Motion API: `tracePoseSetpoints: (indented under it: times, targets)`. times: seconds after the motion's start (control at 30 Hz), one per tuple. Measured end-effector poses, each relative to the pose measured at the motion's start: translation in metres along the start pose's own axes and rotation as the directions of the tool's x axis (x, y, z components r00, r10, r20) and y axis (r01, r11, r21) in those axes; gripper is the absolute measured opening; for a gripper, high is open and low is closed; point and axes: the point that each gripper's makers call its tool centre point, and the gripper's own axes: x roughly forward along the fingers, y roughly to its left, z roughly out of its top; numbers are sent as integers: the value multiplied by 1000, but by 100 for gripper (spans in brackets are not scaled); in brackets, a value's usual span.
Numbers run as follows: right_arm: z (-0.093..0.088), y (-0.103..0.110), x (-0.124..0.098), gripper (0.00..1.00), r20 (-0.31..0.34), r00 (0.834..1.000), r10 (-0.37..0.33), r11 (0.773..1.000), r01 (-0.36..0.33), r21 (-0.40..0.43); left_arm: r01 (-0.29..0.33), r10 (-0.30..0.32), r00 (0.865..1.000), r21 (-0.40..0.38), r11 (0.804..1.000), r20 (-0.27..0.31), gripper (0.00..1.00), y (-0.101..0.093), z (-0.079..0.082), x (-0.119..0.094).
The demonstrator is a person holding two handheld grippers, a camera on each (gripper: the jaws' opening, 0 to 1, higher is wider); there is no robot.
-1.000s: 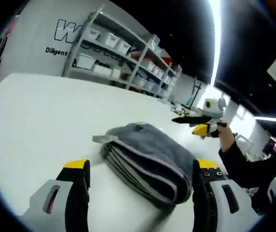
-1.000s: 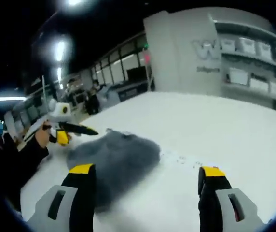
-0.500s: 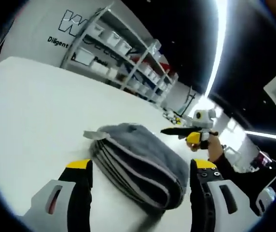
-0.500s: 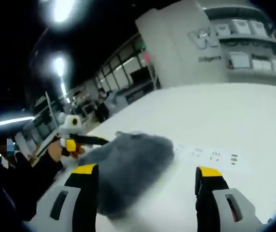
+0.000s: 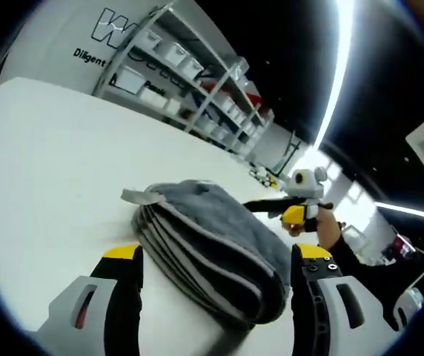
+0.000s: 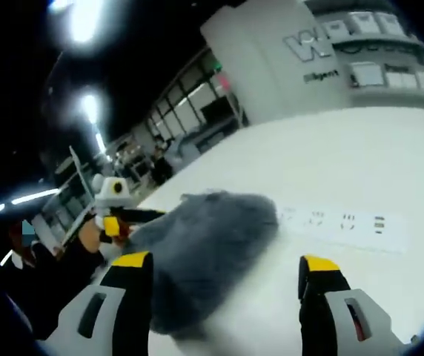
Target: Open the folded towel by lifting each exposed corner and separating the folded layers until the towel lies flat within the target outline without major curled edges
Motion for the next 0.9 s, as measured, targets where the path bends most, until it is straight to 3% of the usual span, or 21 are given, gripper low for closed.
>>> tracePoseSetpoints:
  times: [0.33,0.5,0.7,0.9]
  targets:
    - [4,-2,3,78,5,1000,-1,1000,1,3,-44,44,999,-5,999,0,72,6,-2,4]
    - [0,2,2,76,6,1000,8,1000,-8,-1,-45,45,999,-5,999,0,69,-2,-9,6]
    - [11,-17,15,74,-7,1000,13,1000,-13,27,-41,41,999,-7,999,5,65,-6,-11,6]
    - [16,-24,18,74,-11,1000,10,999,-10,34,-36,36,999,-14,999,5,64,-10,-14,6]
